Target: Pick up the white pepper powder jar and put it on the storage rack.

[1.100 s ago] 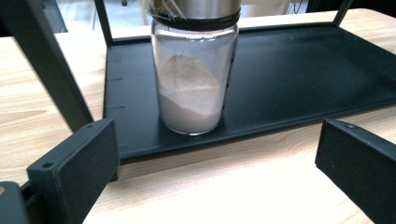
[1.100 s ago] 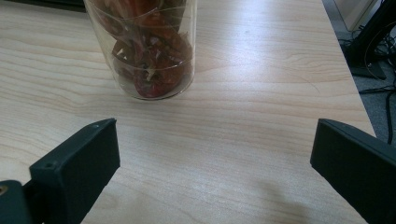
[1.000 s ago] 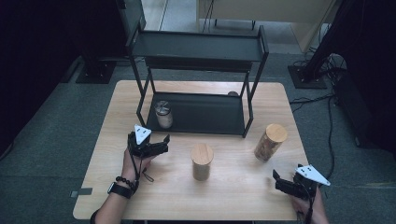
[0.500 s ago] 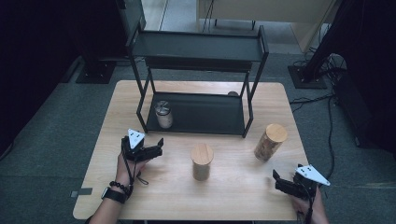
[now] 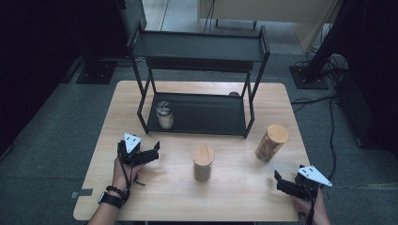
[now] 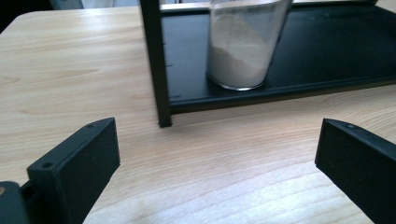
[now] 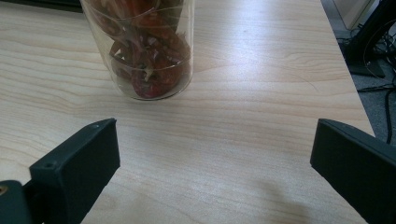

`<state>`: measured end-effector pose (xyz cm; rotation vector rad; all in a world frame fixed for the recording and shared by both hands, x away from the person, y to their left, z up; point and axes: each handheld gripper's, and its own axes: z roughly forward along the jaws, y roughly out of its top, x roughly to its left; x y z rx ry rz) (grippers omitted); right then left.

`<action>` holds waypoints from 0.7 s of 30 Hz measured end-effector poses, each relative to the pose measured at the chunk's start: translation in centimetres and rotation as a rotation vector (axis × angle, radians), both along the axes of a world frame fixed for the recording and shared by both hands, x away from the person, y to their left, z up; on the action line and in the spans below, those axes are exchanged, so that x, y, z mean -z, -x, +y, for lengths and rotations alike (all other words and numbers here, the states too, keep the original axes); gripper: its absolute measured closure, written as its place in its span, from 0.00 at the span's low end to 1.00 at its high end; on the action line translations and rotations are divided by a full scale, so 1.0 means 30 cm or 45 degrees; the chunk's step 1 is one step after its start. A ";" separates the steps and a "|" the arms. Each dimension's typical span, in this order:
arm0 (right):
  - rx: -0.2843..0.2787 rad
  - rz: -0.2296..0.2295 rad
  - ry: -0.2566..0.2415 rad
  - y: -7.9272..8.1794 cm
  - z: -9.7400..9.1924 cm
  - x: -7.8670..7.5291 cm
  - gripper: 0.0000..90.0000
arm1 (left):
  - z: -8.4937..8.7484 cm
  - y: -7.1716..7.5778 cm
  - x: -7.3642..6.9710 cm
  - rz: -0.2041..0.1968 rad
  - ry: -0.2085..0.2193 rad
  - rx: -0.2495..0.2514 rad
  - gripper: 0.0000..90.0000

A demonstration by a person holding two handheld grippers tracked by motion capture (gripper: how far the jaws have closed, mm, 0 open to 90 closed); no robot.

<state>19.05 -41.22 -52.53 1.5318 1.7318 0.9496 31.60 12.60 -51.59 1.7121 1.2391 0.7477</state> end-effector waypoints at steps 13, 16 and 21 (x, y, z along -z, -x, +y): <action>0.004 -0.001 0.003 0.000 0.001 0.000 0.01 | 0.030 0.016 0.003 0.011 -0.020 -0.015 0.00; 0.005 0.000 0.001 0.000 0.000 0.000 0.01 | 0.036 0.023 0.003 0.011 -0.017 -0.010 0.00; 0.004 0.001 0.002 0.000 0.000 0.000 0.01 | 0.053 0.037 0.003 0.012 -0.002 -0.012 0.00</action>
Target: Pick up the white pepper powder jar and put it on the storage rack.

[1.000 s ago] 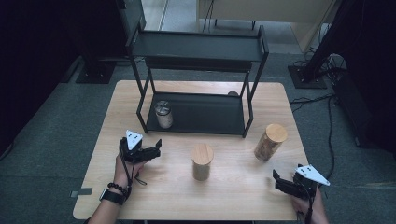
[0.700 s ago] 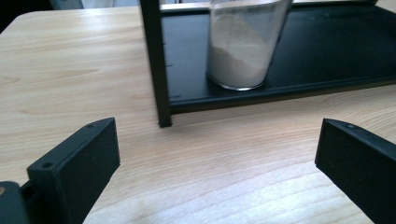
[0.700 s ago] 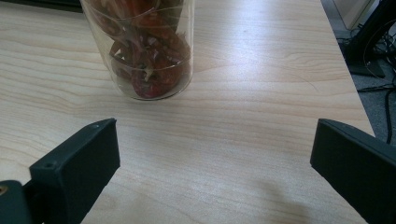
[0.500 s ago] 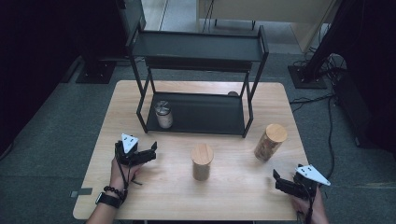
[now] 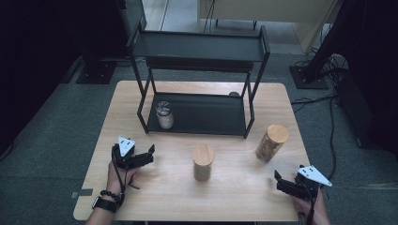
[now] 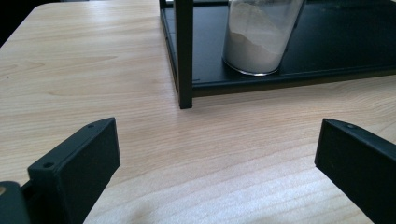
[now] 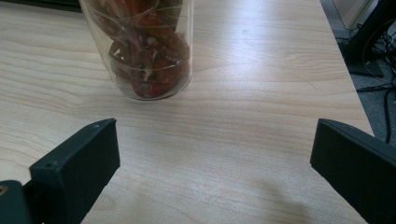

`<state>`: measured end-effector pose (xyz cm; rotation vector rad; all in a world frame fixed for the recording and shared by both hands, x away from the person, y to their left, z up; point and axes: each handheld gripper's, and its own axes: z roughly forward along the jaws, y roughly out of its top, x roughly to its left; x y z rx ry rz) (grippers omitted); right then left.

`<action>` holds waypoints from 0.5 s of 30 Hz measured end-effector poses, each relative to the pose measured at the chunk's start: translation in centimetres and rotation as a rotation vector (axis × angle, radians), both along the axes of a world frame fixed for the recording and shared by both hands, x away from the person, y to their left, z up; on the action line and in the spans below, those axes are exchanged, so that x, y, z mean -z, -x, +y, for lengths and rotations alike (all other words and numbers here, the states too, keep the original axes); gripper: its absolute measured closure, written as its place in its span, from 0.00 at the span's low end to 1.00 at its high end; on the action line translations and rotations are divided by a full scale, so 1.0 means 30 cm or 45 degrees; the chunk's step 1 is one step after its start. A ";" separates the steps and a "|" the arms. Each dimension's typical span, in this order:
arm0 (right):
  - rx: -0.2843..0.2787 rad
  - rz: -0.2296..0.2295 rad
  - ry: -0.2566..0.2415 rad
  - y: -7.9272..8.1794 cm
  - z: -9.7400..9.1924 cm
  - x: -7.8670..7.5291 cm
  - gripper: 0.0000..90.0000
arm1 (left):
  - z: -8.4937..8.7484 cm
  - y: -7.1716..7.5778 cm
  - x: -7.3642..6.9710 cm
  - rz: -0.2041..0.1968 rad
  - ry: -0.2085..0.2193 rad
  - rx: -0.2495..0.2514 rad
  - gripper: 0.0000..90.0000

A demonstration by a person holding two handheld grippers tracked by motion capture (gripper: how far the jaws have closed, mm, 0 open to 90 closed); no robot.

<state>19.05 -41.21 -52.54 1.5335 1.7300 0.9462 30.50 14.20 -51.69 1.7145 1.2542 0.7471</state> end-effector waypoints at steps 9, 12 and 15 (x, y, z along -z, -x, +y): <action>0.002 0.000 0.004 0.000 0.001 0.000 0.01 | 0.036 0.024 0.000 -0.001 -0.001 -0.029 0.00; 0.003 0.000 0.004 0.000 0.001 0.000 0.01 | 0.050 0.033 0.001 0.001 0.004 -0.036 0.00; 0.002 0.000 0.006 0.000 0.001 0.000 0.01 | 0.065 0.042 0.000 0.002 0.007 -0.044 0.00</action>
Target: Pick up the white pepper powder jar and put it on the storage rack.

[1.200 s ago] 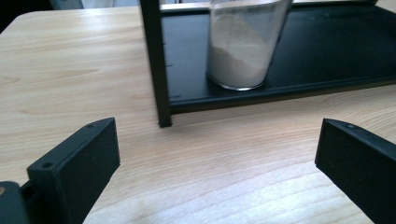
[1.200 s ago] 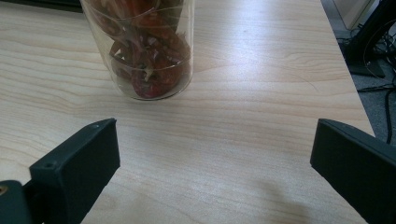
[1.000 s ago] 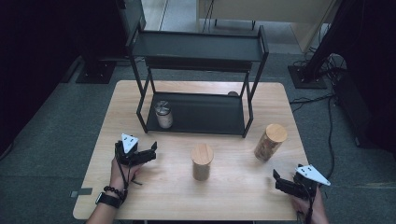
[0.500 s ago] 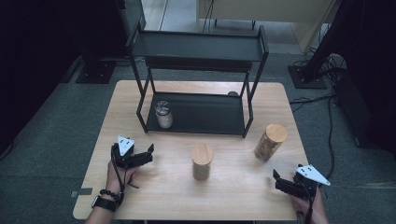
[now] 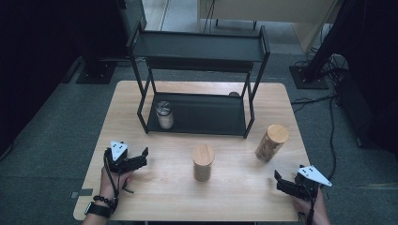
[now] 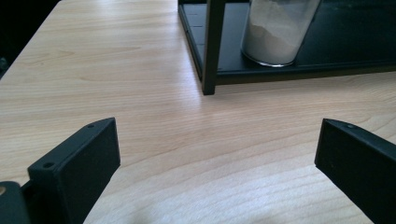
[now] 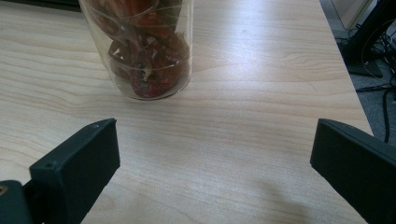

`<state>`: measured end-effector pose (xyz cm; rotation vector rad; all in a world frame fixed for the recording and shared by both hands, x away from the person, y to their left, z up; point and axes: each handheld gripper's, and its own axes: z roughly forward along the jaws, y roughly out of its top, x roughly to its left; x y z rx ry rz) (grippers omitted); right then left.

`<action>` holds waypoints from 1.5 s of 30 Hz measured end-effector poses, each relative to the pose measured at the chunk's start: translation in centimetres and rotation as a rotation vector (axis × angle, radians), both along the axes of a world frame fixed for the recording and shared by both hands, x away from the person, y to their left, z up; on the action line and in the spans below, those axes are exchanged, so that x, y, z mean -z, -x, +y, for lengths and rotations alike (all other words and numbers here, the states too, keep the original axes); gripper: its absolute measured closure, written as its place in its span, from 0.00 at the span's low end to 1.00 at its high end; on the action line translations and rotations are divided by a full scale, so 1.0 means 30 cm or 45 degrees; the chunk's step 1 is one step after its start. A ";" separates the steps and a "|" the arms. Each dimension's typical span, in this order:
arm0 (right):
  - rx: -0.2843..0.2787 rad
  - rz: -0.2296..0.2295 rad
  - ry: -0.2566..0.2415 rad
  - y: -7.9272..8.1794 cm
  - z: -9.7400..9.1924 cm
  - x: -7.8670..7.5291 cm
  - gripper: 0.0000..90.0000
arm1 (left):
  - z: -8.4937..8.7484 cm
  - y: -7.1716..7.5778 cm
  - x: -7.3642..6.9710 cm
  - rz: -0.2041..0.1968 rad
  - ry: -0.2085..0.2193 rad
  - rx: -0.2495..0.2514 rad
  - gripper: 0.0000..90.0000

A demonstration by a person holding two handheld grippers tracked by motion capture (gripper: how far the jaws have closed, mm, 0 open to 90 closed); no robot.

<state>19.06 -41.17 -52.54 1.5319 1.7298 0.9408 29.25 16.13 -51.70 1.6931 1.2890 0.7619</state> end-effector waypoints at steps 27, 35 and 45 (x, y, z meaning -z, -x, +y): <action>0.008 0.004 0.001 -0.001 0.001 0.001 0.01 | 0.094 0.086 0.001 -0.006 -0.003 -0.029 0.00; 0.014 0.005 0.003 -0.002 0.001 0.001 0.01 | 0.109 0.103 0.001 -0.004 -0.004 -0.030 0.00; 0.017 0.004 0.003 -0.002 0.001 0.001 0.01 | 0.130 0.123 0.001 -0.008 0.004 -0.035 0.00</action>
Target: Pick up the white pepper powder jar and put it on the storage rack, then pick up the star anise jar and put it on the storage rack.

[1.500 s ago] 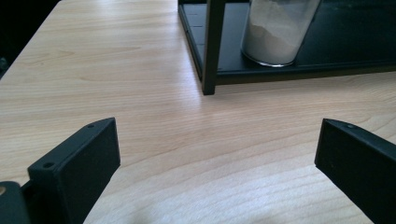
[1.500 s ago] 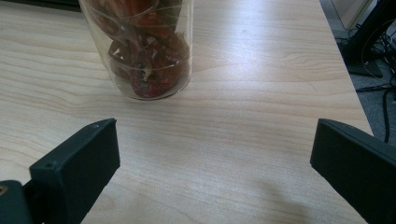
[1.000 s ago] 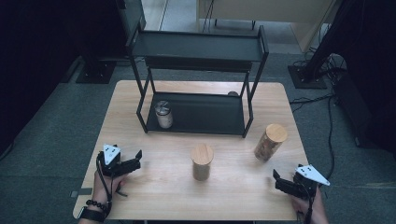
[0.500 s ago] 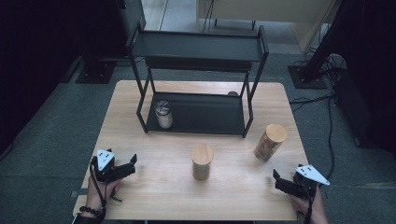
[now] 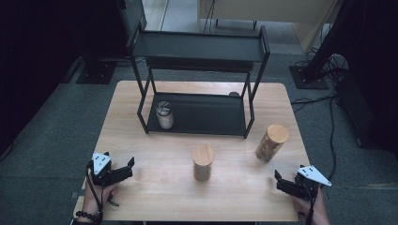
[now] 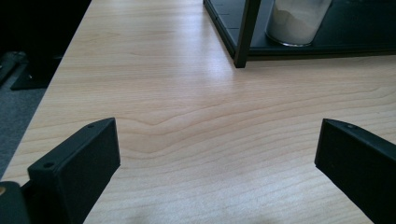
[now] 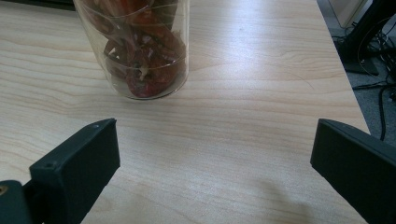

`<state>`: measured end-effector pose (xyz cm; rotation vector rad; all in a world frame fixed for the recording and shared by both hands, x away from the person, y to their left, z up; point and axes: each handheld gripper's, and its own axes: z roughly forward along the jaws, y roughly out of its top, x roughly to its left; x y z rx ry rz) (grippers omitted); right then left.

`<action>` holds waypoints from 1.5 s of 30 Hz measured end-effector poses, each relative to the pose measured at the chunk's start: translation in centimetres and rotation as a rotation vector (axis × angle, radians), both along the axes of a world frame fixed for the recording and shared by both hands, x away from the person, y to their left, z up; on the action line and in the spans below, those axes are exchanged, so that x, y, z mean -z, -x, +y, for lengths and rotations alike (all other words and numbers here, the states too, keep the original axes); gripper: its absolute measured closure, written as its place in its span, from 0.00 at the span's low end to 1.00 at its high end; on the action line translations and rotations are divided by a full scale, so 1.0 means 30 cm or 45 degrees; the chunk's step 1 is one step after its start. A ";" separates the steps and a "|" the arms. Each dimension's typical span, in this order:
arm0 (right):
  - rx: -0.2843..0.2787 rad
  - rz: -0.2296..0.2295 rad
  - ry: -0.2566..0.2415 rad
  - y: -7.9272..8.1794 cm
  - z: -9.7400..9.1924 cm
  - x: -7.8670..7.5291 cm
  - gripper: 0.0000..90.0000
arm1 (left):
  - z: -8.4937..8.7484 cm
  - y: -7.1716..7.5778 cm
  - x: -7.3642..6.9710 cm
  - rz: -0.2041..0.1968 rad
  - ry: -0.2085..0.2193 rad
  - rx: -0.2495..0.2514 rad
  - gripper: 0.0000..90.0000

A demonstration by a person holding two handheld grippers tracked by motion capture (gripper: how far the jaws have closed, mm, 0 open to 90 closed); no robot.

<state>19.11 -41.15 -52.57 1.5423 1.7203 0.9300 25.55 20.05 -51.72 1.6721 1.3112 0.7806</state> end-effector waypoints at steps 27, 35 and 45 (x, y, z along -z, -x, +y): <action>0.005 0.005 -0.002 -0.001 -0.001 0.000 0.01 | 0.065 0.056 0.001 0.047 -0.074 0.028 0.00; 0.005 0.003 0.000 0.000 -0.001 0.000 0.01 | 0.062 0.057 0.002 0.044 -0.094 0.041 0.00; 0.003 -0.013 0.002 0.004 0.002 -0.009 0.01 | 0.058 0.056 0.002 0.043 -0.108 0.046 0.00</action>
